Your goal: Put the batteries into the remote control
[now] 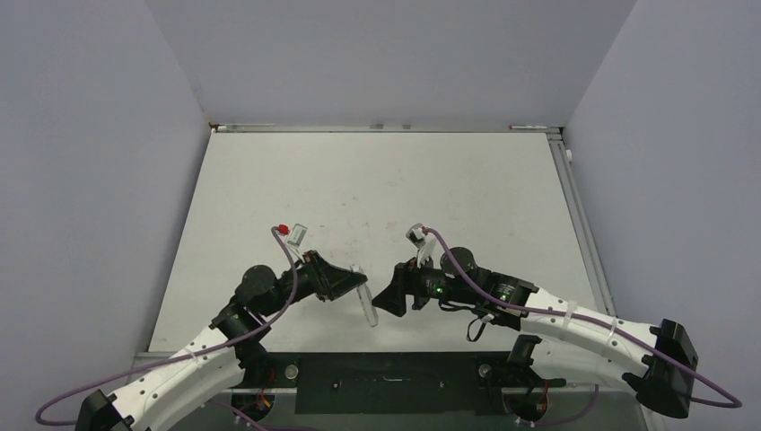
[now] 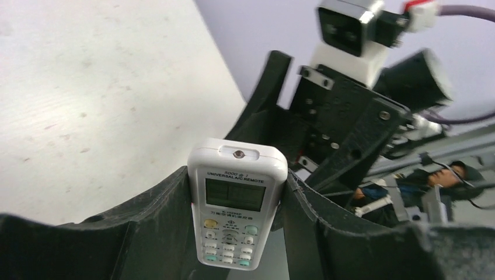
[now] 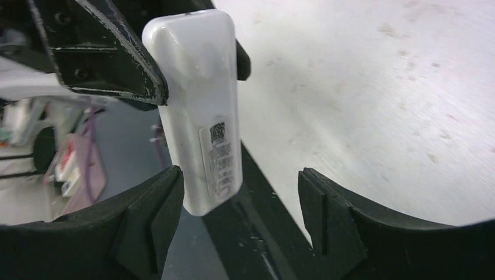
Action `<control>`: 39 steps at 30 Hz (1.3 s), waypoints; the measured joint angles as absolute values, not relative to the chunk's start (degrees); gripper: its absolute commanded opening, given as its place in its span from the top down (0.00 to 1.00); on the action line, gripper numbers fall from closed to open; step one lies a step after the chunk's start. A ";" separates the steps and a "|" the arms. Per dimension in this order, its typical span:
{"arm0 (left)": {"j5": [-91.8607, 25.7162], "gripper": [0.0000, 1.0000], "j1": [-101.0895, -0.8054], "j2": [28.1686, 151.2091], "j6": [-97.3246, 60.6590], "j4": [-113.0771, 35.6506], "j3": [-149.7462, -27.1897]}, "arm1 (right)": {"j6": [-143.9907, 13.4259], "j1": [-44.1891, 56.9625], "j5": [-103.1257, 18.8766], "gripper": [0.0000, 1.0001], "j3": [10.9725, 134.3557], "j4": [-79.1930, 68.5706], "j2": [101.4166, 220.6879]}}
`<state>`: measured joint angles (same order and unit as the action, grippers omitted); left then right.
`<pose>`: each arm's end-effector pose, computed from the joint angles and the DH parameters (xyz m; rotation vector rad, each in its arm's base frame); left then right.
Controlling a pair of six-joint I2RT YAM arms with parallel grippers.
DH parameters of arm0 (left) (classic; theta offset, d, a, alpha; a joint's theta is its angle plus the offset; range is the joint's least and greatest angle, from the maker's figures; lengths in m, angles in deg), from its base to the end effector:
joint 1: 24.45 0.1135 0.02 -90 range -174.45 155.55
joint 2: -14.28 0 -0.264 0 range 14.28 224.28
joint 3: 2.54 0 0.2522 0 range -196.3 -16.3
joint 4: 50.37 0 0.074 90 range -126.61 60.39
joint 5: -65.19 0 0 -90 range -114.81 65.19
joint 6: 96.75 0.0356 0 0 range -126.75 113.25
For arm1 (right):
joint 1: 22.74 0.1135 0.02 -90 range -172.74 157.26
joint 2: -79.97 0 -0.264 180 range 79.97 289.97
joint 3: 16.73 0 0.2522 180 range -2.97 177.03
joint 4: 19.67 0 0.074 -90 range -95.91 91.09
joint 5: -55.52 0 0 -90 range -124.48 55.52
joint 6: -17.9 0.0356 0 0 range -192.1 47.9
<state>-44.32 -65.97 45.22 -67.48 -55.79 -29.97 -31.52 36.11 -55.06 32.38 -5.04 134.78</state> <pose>0.1065 -0.1102 0.2374 0.0149 1.8000 -1.6178 0.1028 0.1943 0.2669 -0.6229 2.1251 1.4243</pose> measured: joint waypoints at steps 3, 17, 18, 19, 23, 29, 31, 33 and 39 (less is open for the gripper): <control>-41.74 1.00 -65.97 50.07 -65.93 -51.40 -32.13 | -33.75 36.11 -47.83 0.29 33.83 2.93 133.66; -31.47 1.00 -67.15 81.88 -62.24 -37.65 -45.79 | -35.41 35.80 -25.07 0.29 35.01 20.11 128.83; -30.85 1.00 -67.32 83.73 -62.11 -37.08 -46.95 | -35.39 35.78 -24.24 0.29 35.01 20.33 128.20; -30.13 1.00 -67.58 85.77 -62.04 -36.23 -48.35 | -35.39 35.74 -23.54 0.29 35.01 20.53 127.74; -28.01 1.00 -68.15 91.30 -62.04 -34.15 -51.94 | -35.28 35.67 -21.07 0.28 34.90 21.40 127.56; -26.50 0.65 -69.00 97.70 -62.24 -31.59 -56.70 | -34.91 35.50 -18.74 0.23 34.35 22.30 128.07; -26.02 0.60 -69.16 99.21 -62.67 -31.20 -57.71 | -34.80 35.41 -18.25 0.23 34.20 22.41 128.07; -25.43 0.54 -69.37 100.21 -63.07 -31.09 -58.38 | -34.78 35.37 -17.95 0.21 34.15 22.47 128.07; -23.82 0.38 -70.29 101.24 -63.42 -30.52 -59.21 | -34.80 35.34 -17.73 0.18 34.15 22.50 128.07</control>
